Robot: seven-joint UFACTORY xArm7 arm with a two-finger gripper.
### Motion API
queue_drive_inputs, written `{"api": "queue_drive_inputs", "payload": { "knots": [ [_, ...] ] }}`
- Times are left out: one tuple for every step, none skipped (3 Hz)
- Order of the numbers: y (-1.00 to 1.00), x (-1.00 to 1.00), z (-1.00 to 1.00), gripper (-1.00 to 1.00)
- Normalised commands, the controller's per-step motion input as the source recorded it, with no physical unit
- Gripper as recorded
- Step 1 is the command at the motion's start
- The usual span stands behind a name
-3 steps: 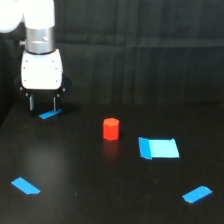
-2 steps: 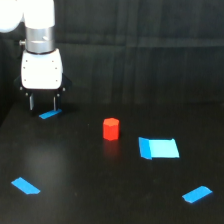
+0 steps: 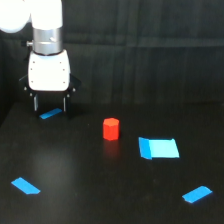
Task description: Pick up the red object from the table
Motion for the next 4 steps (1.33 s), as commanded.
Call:
{"api": "queue_drive_inputs", "payload": {
  "knots": [
    [-0.07,0.87,-0.02,1.00],
    [0.04,0.86,-0.19,1.00],
    [-0.06,0.86,-0.24,0.99],
    [-0.28,0.93,-0.08,1.00]
  ]
}}
